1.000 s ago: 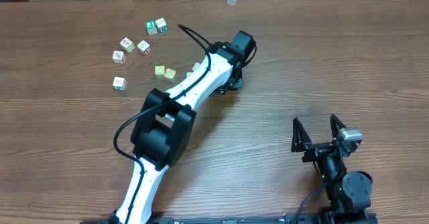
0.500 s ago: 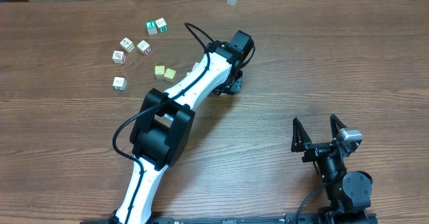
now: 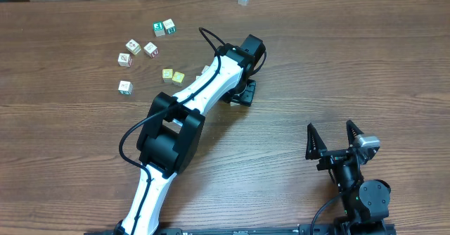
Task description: Form a tower
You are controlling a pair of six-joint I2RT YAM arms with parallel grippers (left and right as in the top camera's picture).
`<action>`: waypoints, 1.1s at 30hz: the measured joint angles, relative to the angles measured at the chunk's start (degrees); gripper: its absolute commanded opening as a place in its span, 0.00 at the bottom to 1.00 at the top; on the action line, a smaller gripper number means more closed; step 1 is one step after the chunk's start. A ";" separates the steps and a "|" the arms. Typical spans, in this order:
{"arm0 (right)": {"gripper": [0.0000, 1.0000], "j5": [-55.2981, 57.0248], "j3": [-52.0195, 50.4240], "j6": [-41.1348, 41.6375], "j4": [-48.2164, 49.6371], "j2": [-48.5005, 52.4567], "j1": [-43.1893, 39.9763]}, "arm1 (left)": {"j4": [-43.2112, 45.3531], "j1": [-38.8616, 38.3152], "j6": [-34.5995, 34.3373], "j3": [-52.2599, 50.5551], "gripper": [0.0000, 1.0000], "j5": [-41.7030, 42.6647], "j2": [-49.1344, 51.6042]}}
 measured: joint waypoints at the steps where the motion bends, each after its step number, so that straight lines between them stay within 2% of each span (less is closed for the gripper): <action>1: 1.00 -0.02 0.00 -0.02 0.02 0.00 0.00 | 0.28 0.00 -0.74 0.00 0.59 0.00 0.00; 4: 1.00 -0.02 0.00 -0.02 0.04 0.00 0.00 | 0.68 0.00 -3.58 0.00 0.56 0.22 0.00; 8: 1.00 -0.02 0.00 -0.02 0.02 0.00 0.00 | 0.83 0.00 -7.98 0.00 0.43 0.37 0.00; 17: 1.00 -0.02 0.00 -0.02 0.00 0.00 0.00 | 0.61 0.00 -10.71 0.00 0.28 -1.86 0.00; 20: 1.00 -0.02 0.00 -0.02 0.02 0.00 0.00 | 0.61 0.00 -10.75 0.00 0.28 -2.29 0.00; 23: 1.00 -0.04 0.00 0.00 0.00 0.00 0.00 | 0.61 0.00 -10.73 0.00 0.32 -2.34 0.00; 33: 1.00 -0.02 0.00 -0.02 0.00 0.00 0.00 | 0.44 0.00 -10.75 0.00 0.34 -2.54 0.00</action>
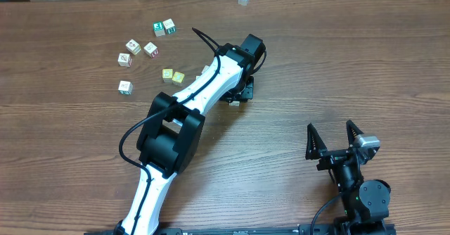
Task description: Form a tower
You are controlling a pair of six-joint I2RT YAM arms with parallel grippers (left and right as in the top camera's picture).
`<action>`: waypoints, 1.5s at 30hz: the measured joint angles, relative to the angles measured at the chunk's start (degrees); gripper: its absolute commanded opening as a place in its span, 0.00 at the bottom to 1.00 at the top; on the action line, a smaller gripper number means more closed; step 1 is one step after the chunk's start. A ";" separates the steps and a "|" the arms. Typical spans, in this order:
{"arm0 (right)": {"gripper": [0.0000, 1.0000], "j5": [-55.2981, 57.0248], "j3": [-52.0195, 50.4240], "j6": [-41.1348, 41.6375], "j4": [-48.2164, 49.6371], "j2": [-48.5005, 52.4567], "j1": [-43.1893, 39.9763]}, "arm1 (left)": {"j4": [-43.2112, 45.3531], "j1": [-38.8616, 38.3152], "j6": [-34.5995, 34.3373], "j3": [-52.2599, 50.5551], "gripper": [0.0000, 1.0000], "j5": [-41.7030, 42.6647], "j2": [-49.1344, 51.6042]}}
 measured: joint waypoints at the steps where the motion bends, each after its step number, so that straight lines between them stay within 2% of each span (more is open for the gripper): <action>1: 1.00 0.00 0.00 0.02 0.00 0.00 0.00 | 0.00 0.00 0.00 0.00 0.34 0.00 0.00; 8: 1.00 0.00 0.00 0.02 0.00 0.00 0.00 | 0.00 0.00 0.02 0.00 0.40 -0.02 0.00; 21: 1.00 -0.02 0.00 0.02 0.02 0.00 0.00 | -0.44 0.00 0.02 0.00 0.33 -0.15 0.00; 25: 1.00 0.00 0.00 0.02 0.00 0.00 0.00 | -0.50 0.00 -0.11 0.00 0.16 -0.15 0.00; 28: 1.00 0.00 0.00 0.00 0.04 0.00 0.00 | -1.73 -0.02 0.00 0.26 0.16 -0.17 0.00; 32: 1.00 0.00 0.00 0.02 0.00 0.00 0.00 | -5.75 0.00 0.00 1.01 0.06 -0.17 0.02; 41: 1.00 0.02 0.00 0.00 0.00 0.00 0.00 | -13.81 -0.02 -0.50 3.72 0.04 -1.33 -1.36; 45: 1.00 0.00 0.00 0.02 0.00 0.00 0.00 | -18.10 0.00 -3.26 3.72 0.05 -3.23 -4.57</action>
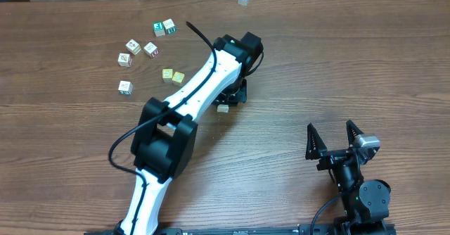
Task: Form a tower
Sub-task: 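Lift the butterfly block and carry it toward the open table area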
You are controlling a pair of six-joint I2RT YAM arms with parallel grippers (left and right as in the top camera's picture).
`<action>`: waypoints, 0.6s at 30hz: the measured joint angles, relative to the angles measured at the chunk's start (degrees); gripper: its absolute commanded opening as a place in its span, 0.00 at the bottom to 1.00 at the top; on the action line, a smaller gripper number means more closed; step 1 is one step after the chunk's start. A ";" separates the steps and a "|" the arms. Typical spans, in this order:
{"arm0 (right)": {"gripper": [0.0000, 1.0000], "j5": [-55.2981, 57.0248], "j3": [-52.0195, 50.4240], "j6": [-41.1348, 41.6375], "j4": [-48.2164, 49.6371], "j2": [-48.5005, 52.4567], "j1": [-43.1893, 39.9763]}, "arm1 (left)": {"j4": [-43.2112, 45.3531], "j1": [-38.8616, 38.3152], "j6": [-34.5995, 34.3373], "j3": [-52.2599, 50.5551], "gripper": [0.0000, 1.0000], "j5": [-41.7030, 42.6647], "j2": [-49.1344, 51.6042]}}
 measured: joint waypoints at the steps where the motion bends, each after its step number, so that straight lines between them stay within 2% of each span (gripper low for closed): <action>1: 1.00 0.00 0.00 0.00 0.02 0.00 0.00 | -0.79 0.00 -0.68 0.02 0.05 -0.37 -0.92; 9: 1.00 0.00 0.00 -0.02 0.02 0.00 0.00 | -5.92 -0.20 -6.95 0.72 0.05 -1.36 -5.07; 18: 1.00 0.00 0.00 -0.04 0.00 0.00 0.00 | -0.98 -2.93 -11.67 -2.51 0.04 -1.68 -5.07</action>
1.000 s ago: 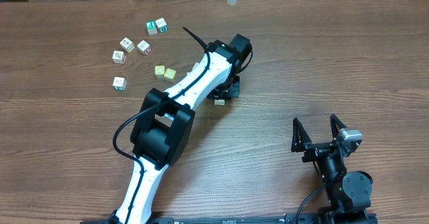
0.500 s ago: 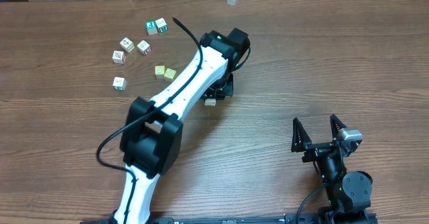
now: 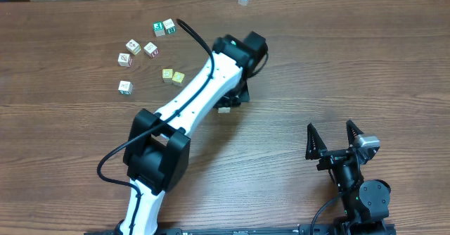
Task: Form a tower
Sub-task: 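Lift the butterfly block and carry it toward the open table area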
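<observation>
My left arm reaches from the near left to the table's middle in the overhead view. Its gripper (image 3: 230,104) points down, shut on a pale wooden block (image 3: 224,110) that shows at its fingertips; the wrist hides most of the fingers. Several more letter blocks lie scattered at the upper left, among them a green-faced pair (image 3: 164,28), a yellow pair (image 3: 173,76) and a single one (image 3: 124,86). My right gripper (image 3: 336,138) rests open and empty near the front right, far from all blocks.
A lone blue-faced block sits at the far edge, right of centre. The left arm's black cable (image 3: 193,36) loops up over the scattered blocks. The brown wooden table (image 3: 365,59) has bare room on its right half.
The left arm's elbow has swung a little to the left. The gripper and the pale block stay at about the same spot. The right arm has not moved.
At first the left gripper stood right of the yellow blocks with no block showing at its tips. Then a pale block showed at its lower edge. Later gripper and block were further left and nearer, where they remain. The right gripper stayed open throughout.
</observation>
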You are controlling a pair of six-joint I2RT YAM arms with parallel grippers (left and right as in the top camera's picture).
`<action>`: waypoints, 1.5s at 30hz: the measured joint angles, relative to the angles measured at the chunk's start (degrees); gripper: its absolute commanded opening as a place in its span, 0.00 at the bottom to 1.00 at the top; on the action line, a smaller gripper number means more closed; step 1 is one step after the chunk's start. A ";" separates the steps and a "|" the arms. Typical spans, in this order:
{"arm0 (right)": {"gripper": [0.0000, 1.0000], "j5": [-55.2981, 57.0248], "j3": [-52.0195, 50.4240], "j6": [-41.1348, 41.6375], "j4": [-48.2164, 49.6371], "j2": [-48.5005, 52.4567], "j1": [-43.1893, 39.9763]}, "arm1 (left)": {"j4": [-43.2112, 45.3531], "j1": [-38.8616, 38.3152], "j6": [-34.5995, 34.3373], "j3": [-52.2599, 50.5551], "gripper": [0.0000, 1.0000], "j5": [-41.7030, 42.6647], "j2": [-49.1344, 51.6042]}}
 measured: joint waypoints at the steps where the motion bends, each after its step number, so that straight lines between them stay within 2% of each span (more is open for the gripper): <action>1: 1.00 0.00 0.00 0.02 0.00 0.00 0.00 | 0.74 -0.55 -0.17 -0.87 0.05 0.00 0.00; 7: 1.00 -0.02 0.00 0.04 0.00 0.00 0.00 | 4.07 -2.49 -0.52 -5.46 0.04 -0.04 0.00; 27: 1.00 0.02 0.00 0.04 0.02 0.00 0.00 | 16.61 -2.01 -1.49 -17.16 0.10 -3.43 0.00; 32: 1.00 0.00 0.00 0.02 0.02 0.00 0.00 | 17.31 -1.07 -1.31 -17.18 0.25 -3.65 0.00; 42: 1.00 0.00 0.00 0.04 -0.02 0.00 0.00 | 19.26 -0.33 3.19 -17.18 0.25 -2.89 0.00; 45: 1.00 0.00 0.00 0.02 0.00 0.00 0.00 | 19.26 -0.33 4.61 -17.18 0.31 -2.34 0.00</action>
